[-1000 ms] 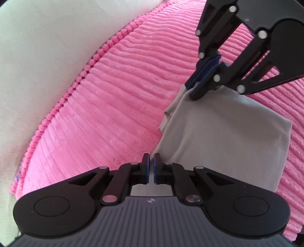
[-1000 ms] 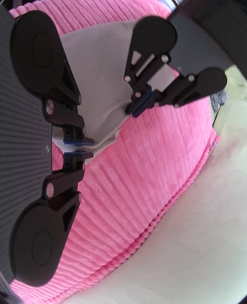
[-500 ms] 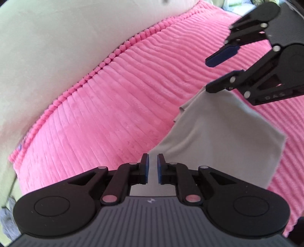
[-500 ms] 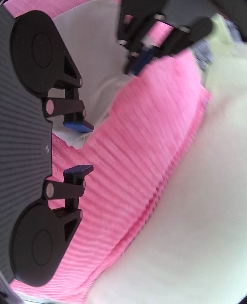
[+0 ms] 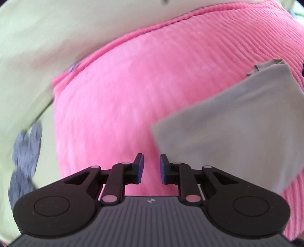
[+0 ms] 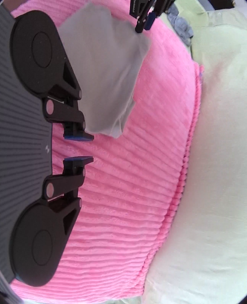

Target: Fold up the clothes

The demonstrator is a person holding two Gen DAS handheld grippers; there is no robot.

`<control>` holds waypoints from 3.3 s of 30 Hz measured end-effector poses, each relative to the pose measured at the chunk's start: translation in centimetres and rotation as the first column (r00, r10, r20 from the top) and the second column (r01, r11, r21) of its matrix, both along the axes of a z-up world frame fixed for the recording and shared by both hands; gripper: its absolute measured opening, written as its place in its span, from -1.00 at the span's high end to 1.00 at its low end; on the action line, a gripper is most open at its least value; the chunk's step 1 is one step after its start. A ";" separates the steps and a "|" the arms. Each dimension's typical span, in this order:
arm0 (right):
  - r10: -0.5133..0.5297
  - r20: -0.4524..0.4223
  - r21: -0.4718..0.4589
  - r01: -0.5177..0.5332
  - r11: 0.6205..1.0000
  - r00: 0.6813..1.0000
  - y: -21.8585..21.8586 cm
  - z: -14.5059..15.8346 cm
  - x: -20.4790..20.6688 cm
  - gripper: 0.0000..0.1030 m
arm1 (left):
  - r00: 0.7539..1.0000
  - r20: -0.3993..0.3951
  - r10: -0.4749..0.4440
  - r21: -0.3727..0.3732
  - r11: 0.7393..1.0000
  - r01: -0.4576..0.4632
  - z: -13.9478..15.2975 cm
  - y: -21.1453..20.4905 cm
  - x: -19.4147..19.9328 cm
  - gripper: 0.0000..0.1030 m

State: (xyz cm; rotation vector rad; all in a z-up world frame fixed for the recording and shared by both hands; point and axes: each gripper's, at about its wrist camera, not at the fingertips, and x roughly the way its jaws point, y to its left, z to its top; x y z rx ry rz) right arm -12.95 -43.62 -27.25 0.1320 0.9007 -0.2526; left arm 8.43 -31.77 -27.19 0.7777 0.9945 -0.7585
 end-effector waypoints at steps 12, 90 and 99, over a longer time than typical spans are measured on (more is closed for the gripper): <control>0.027 -0.015 -0.054 -0.027 0.998 1.000 6.2 -0.6 -3.9 0.59 | 0.998 -0.061 0.026 0.045 0.999 -0.023 -1.9 6.3 -6.4 0.33; -0.246 0.018 0.727 0.156 0.669 0.969 -7.7 -8.9 3.6 0.62 | 0.946 -0.171 0.275 0.163 0.955 -0.248 -4.3 -4.6 0.3 0.52; -0.282 0.004 0.669 0.207 0.714 0.959 -6.0 -7.9 3.9 0.75 | 0.954 -0.173 0.244 0.129 0.966 -0.223 -4.2 -3.5 -0.2 0.68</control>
